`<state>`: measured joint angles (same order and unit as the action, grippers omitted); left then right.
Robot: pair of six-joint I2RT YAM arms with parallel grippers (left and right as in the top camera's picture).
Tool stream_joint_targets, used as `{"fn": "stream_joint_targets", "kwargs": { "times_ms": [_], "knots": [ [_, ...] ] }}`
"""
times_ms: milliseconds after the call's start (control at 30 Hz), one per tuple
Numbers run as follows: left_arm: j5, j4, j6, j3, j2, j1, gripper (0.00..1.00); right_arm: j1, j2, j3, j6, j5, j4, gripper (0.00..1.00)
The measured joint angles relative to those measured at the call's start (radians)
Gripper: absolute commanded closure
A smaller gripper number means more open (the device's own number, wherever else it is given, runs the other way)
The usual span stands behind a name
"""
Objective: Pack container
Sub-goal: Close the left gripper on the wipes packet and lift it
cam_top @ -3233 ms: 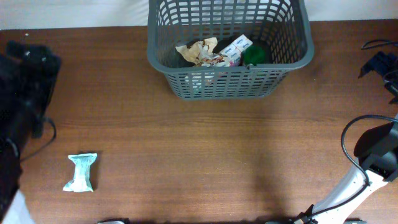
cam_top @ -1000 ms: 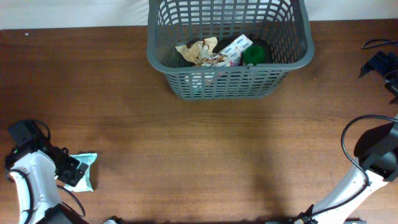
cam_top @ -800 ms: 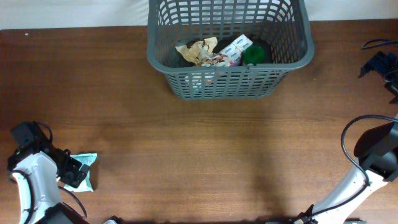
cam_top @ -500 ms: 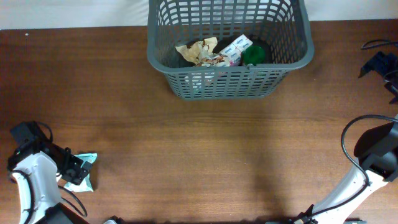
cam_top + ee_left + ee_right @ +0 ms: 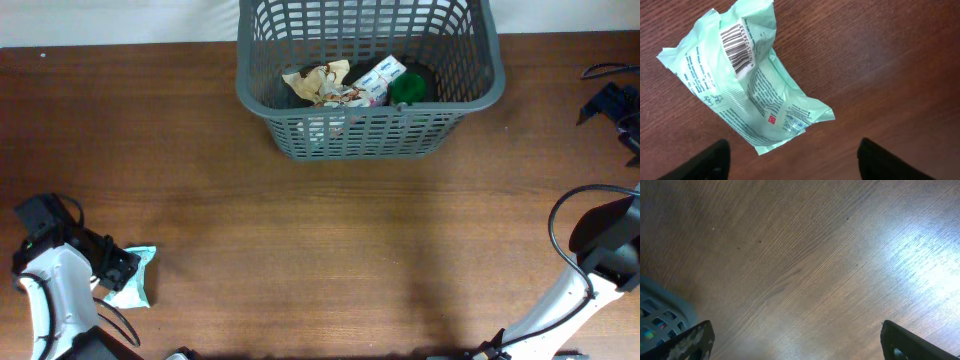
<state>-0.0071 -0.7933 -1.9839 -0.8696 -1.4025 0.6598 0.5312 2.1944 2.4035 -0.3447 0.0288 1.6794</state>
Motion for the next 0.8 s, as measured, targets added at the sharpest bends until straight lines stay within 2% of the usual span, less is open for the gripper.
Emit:
{"fn": "stream_joint_targets", "kwargs": {
  "times_ms": [33, 100, 533, 800],
  "knots": [
    [0.0, 0.0, 0.0, 0.0, 0.0, 0.0, 0.17, 0.0, 0.0, 0.0, 0.0, 0.0, 0.0, 0.01],
    [0.0, 0.0, 0.0, 0.0, 0.0, 0.0, 0.01, 0.0, 0.0, 0.0, 0.001, 0.0, 0.0, 0.01],
    [0.003, 0.001, -0.001, 0.032, -0.009, 0.0, 0.01, 0.0, 0.0, 0.0, 0.0, 0.0, 0.0, 0.01],
    [0.004, 0.028, -0.001, 0.049, -0.13, 0.0, 0.01, 0.0, 0.0, 0.0, 0.0, 0.0, 0.0, 0.01]
  ]
}}
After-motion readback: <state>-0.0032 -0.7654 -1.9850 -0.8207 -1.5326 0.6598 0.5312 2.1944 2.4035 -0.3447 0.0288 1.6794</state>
